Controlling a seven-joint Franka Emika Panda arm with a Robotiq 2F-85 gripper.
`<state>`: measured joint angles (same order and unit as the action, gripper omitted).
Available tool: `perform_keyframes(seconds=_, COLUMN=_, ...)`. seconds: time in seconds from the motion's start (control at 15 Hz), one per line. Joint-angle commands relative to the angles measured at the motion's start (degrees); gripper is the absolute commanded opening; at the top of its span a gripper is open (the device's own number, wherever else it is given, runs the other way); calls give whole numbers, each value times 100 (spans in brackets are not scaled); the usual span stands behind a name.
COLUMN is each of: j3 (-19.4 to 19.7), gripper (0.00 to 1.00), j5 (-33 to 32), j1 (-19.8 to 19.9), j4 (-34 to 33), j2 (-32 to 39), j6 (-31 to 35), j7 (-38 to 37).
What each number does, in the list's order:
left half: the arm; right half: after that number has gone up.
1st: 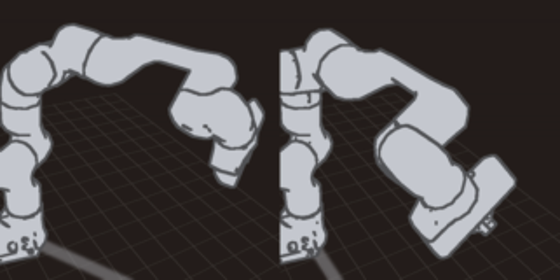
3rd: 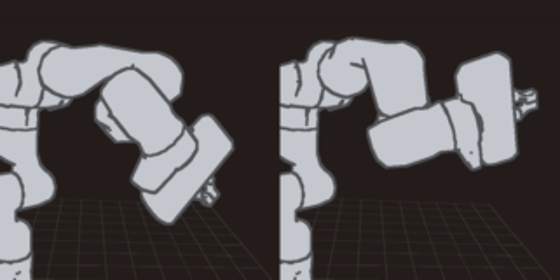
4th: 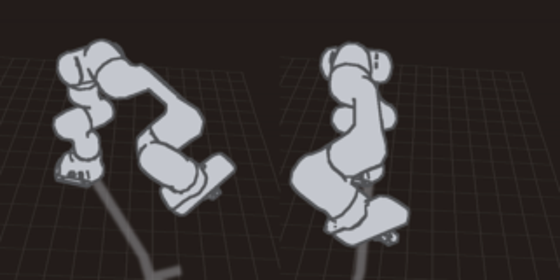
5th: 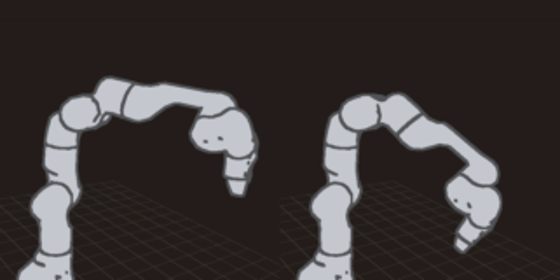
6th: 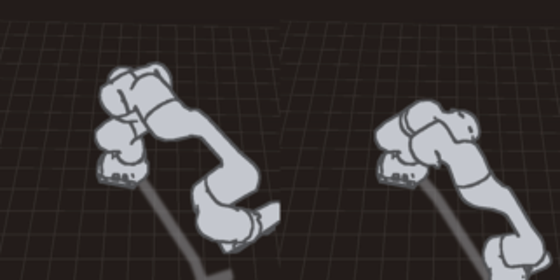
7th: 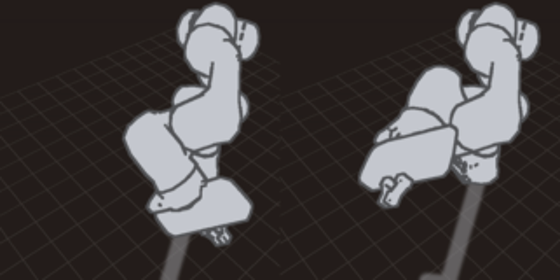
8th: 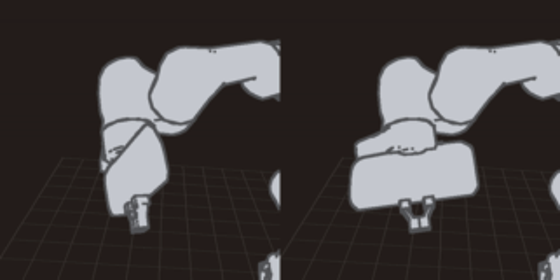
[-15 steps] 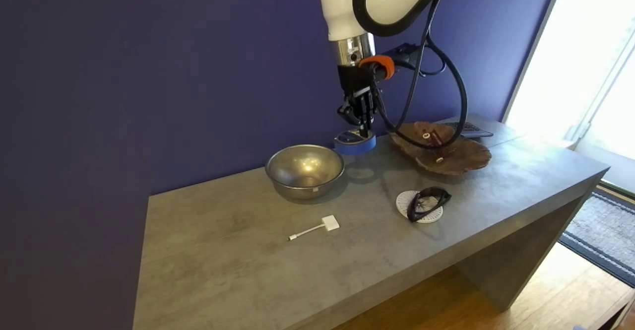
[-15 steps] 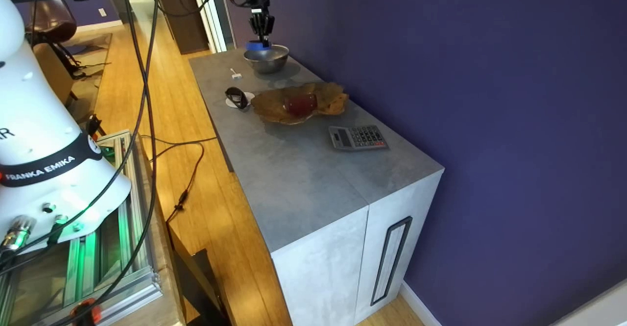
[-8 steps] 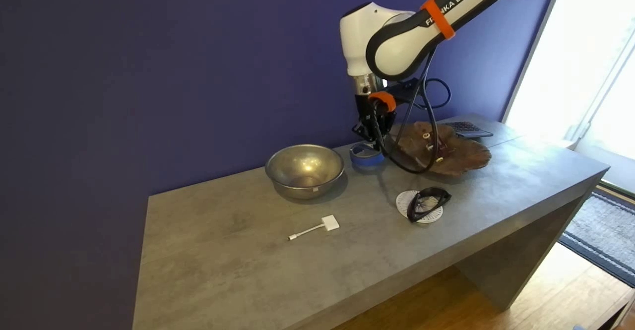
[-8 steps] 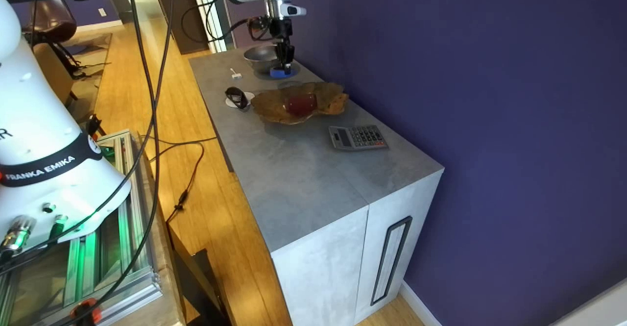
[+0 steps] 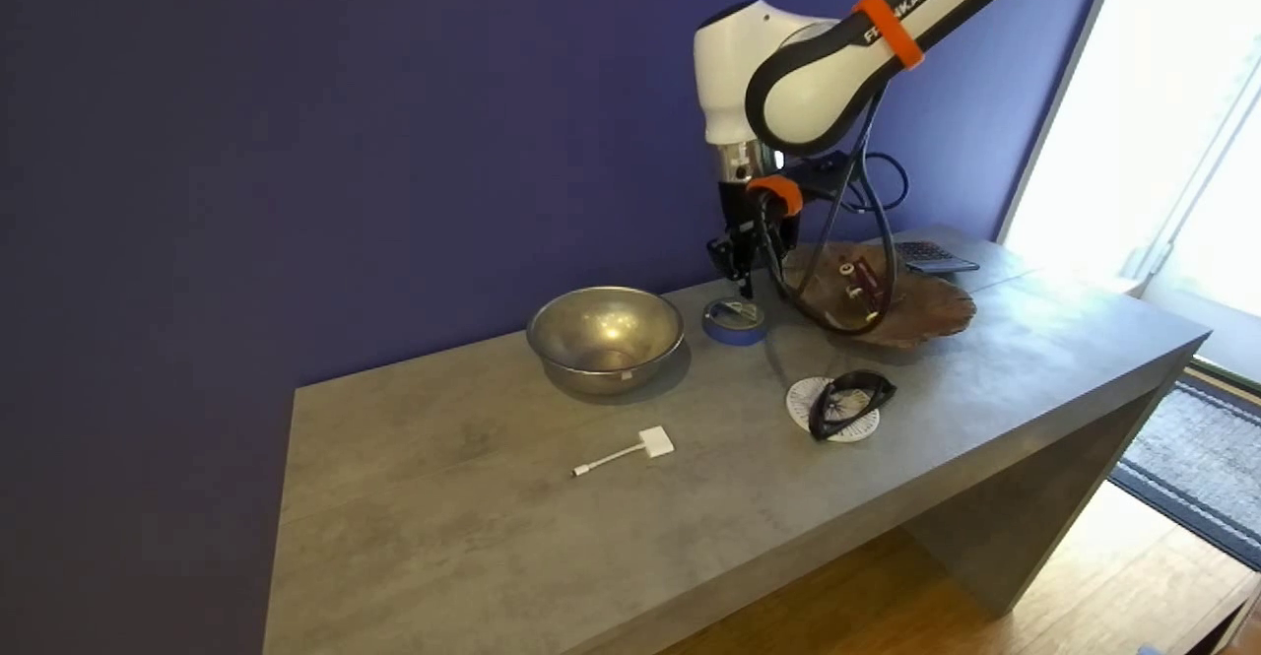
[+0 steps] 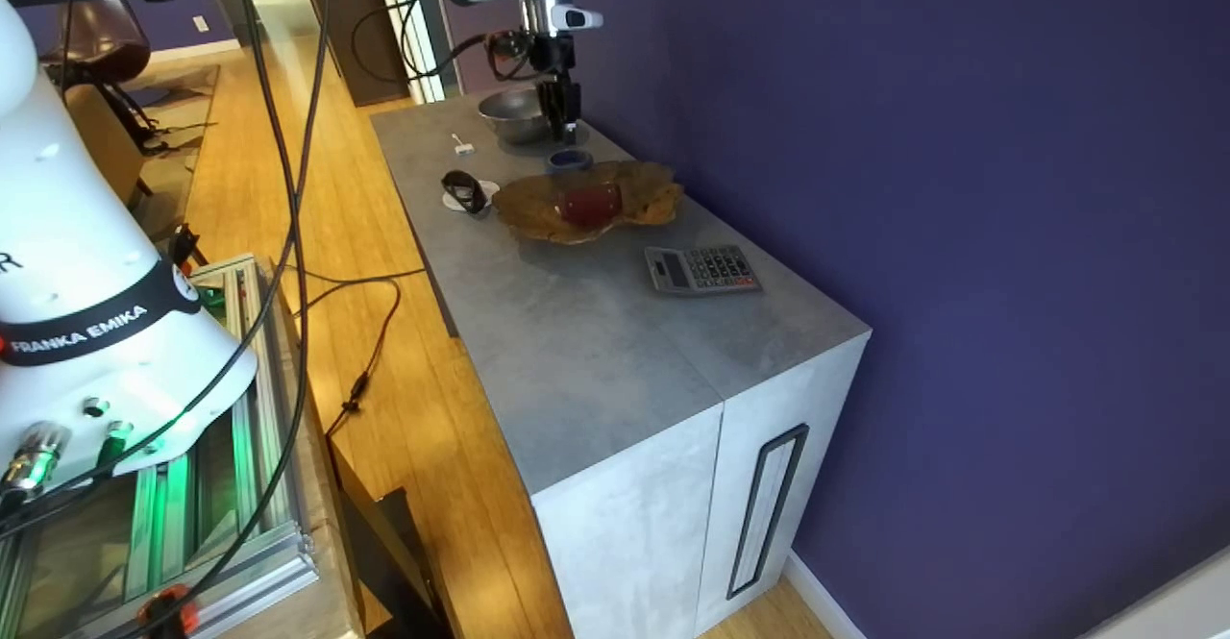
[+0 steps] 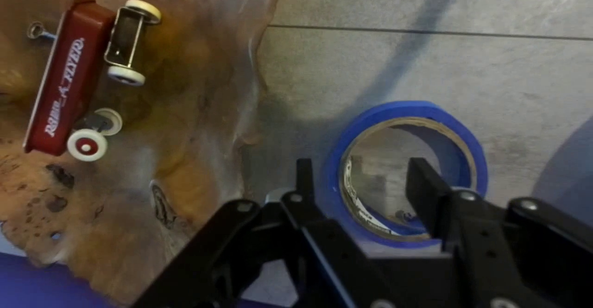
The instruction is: Remove the blue tape from the silver bowl
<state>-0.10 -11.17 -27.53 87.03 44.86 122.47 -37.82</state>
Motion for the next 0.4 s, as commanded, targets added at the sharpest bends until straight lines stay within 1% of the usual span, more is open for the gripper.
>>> perform_keyframes(seconds=0.0, j3=-188, gripper=88, j5=83, j1=192, j4=1335, j2=-1251, j6=397, j7=201)
perform_keyframes(seconds=0.07, j3=-285, gripper=95, j5=125, j1=266, j4=1588, j2=-1508, j6=485, j7=390)
perform_keyframes(seconds=0.13, j3=-347, gripper=99, j5=138, j1=308, j4=1835, j2=-1759, j6=629, j7=499)
perform_keyframes(seconds=0.27, j3=-365, gripper=100, j5=-14, j1=317, j4=2359, j2=-2222, j6=1245, j7=478)
perform_keyframes(seconds=0.33, j3=-317, gripper=98, j5=-9, j1=261, j4=1496, j2=-1567, j6=664, j7=378)
